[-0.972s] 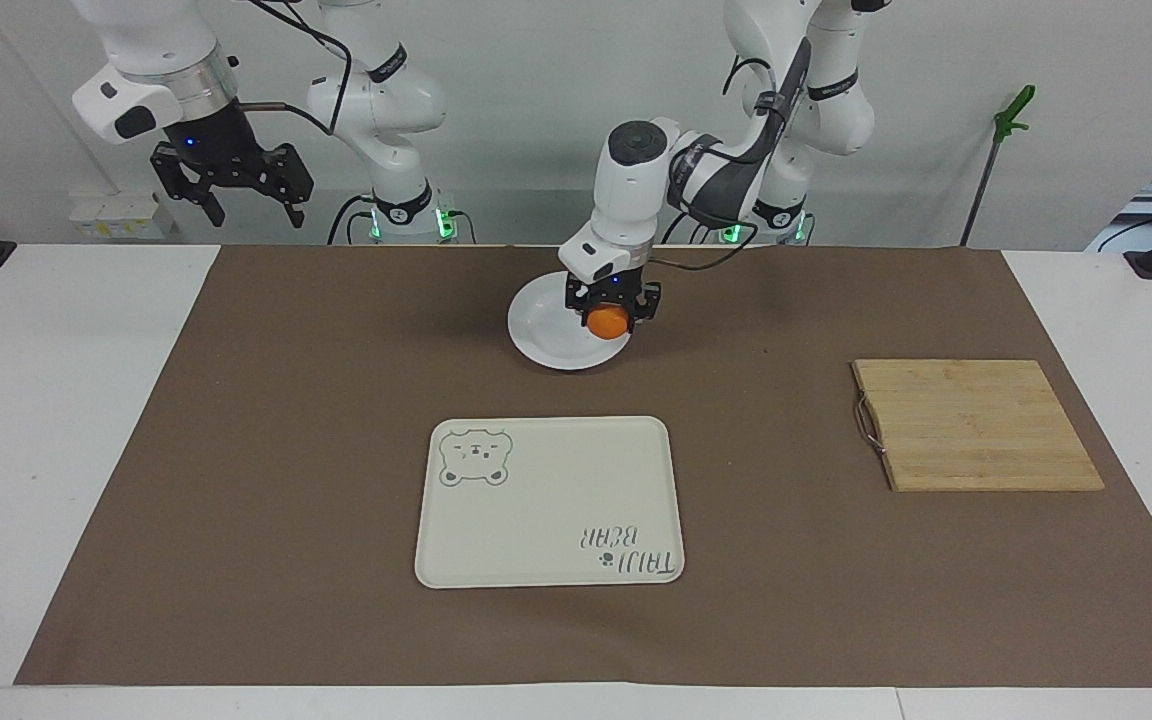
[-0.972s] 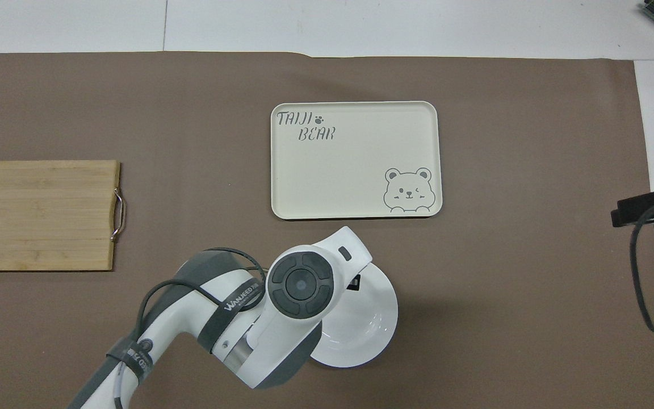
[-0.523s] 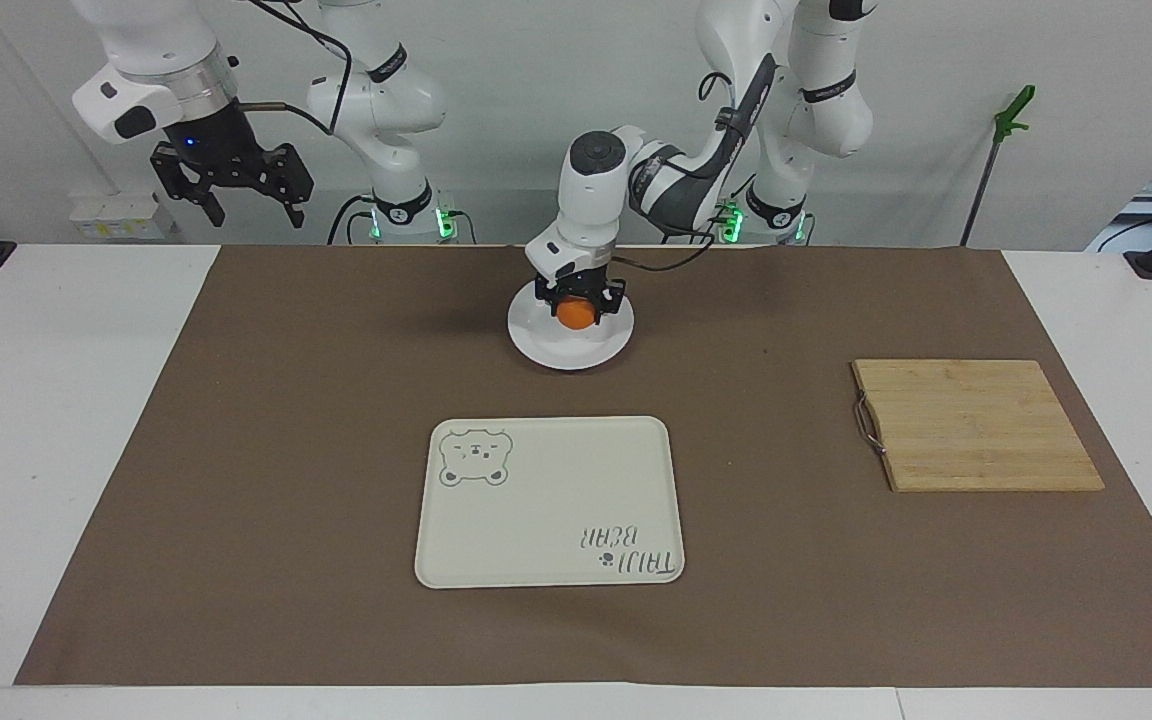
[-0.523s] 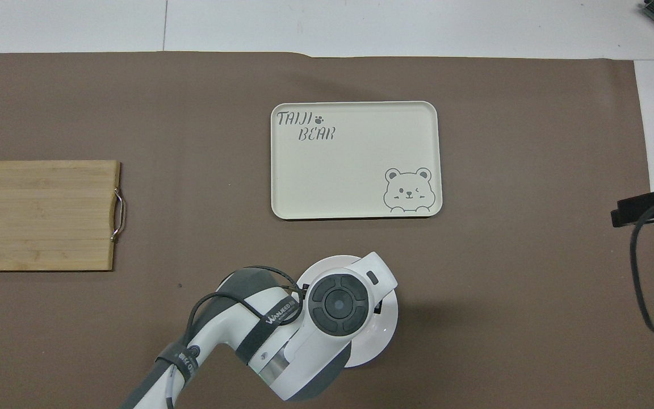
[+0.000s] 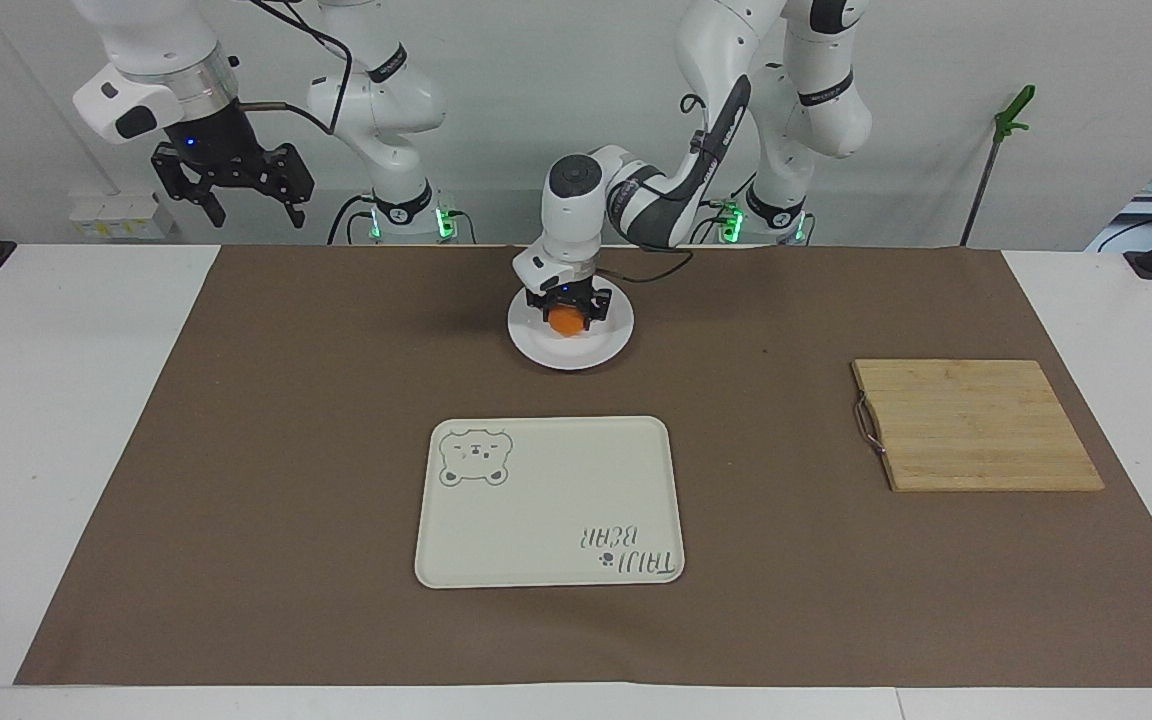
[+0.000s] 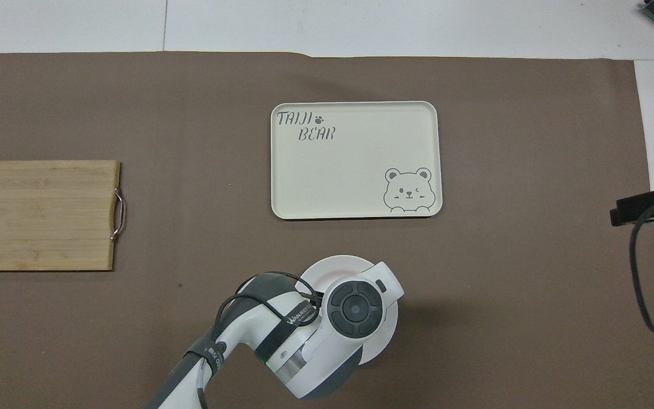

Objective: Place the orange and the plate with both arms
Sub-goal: 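Release the orange onto the white plate with the left gripper, then retract the left gripper to the board while the right gripper moves inward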

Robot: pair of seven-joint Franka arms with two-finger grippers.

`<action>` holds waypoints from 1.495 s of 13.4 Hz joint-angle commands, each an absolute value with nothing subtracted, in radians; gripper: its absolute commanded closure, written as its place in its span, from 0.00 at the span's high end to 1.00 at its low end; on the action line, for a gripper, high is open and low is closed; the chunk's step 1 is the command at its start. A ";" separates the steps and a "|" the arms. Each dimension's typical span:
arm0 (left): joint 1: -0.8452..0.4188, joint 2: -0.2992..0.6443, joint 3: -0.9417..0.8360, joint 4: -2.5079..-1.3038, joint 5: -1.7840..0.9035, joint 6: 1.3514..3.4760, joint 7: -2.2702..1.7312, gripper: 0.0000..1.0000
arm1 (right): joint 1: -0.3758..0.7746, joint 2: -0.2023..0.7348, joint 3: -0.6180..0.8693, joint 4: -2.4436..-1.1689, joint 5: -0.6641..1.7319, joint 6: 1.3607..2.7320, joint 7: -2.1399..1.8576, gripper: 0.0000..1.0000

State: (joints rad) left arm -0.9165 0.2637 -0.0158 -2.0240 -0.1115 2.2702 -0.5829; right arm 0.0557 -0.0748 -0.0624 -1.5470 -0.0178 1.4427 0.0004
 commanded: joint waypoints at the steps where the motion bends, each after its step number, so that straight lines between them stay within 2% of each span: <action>1: -0.933 0.253 0.005 -2.033 -0.126 2.276 -0.586 0.91 | 0.043 -0.095 -0.060 -1.580 0.034 1.512 -0.015 1.00; 2: -0.931 0.252 0.005 -2.029 -0.127 2.275 -0.586 1.00 | 0.044 -0.095 -0.060 -1.591 0.055 1.526 -0.014 1.00; 5: -0.922 0.206 0.015 -2.023 -0.126 2.226 -0.584 1.00 | 0.038 -0.095 -0.064 -1.614 0.184 1.528 -0.012 1.00; 10: -0.781 0.092 0.018 -1.997 -0.034 2.085 -0.566 1.00 | 0.026 -0.101 -0.066 -1.658 0.464 1.523 -0.014 1.00; 17: -0.445 -0.043 0.017 -2.011 -0.003 1.996 -0.171 1.00 | -0.001 -0.075 -0.066 -1.724 0.647 1.605 -0.009 1.00; 20: -0.307 -0.100 0.018 -1.973 -0.003 1.933 0.041 1.00 | -0.006 -0.077 -0.066 -1.741 0.663 1.620 -0.011 1.00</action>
State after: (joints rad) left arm -0.3759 -0.0466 0.0311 -1.9869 -0.0189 1.9886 -0.0577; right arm 0.0095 -0.0668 -0.0721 -1.7138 0.6263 1.5949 0.0004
